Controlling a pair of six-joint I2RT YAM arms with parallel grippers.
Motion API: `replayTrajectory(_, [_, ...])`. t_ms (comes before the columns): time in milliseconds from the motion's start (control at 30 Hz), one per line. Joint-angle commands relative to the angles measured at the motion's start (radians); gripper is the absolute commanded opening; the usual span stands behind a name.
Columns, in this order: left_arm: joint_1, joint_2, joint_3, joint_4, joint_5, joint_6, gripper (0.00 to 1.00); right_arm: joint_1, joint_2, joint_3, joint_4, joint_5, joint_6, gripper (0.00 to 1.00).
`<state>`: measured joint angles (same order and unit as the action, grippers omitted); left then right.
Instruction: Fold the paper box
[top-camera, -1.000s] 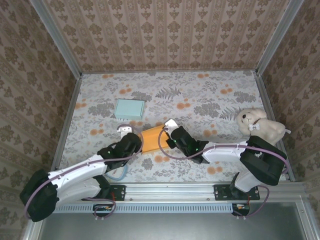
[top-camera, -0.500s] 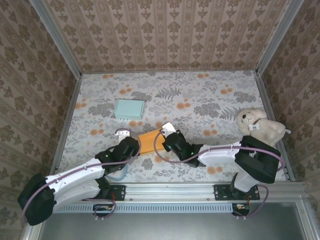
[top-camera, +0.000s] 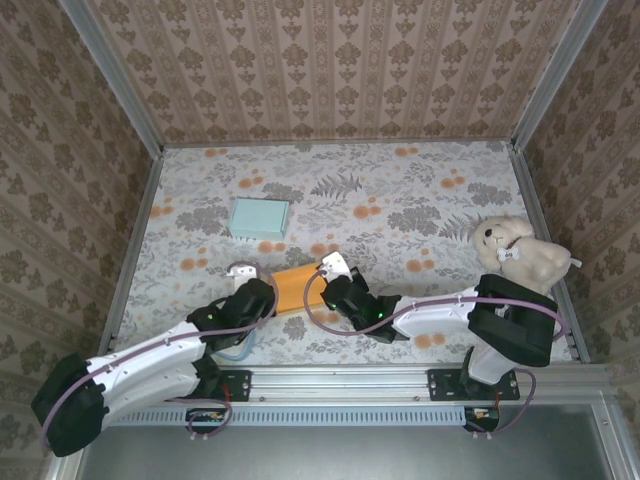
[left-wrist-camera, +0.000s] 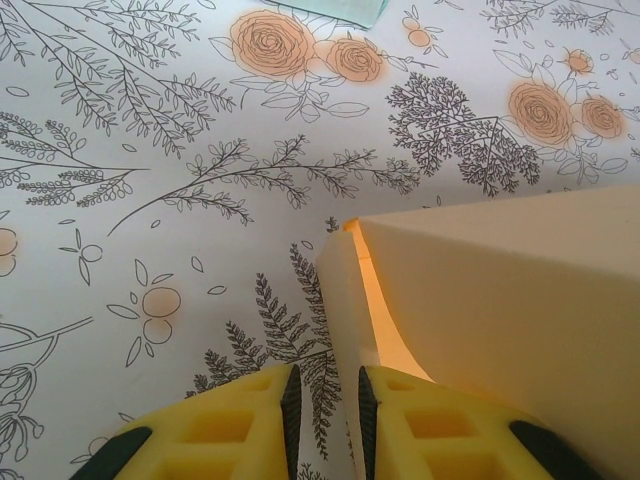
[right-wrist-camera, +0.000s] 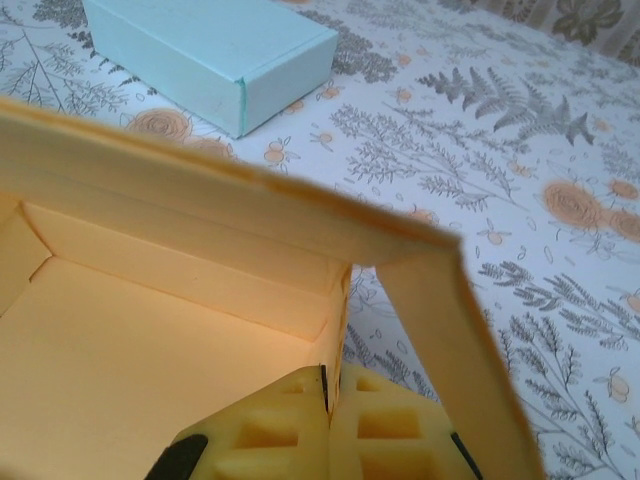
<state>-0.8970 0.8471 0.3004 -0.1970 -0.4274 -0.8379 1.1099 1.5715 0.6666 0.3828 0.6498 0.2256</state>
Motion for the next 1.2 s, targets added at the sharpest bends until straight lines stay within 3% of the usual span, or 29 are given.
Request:
replayTrajectory(0, [-0.012, -0.016, -0.017, -0.002, 0.003, -0.007, 0.25, 0.025, -0.015, 0.03, -0.16, -0.082, 0.056, 0.0])
replayTrajectory(467, [-0.012, -0.013, -0.023, 0.01, 0.005, -0.012, 0.24, 0.062, -0.004, 0.105, -0.239, -0.078, 0.14, 0.0])
replayTrajectory(900, [-0.013, -0.003, -0.03, 0.03, 0.01, -0.015, 0.24, 0.081, -0.005, 0.119, -0.173, -0.181, 0.232, 0.0])
replayTrajectory(1167, [-0.013, 0.0, -0.037, 0.042, 0.013, -0.018, 0.24, 0.087, 0.023, 0.125, -0.157, -0.179, 0.266, 0.01])
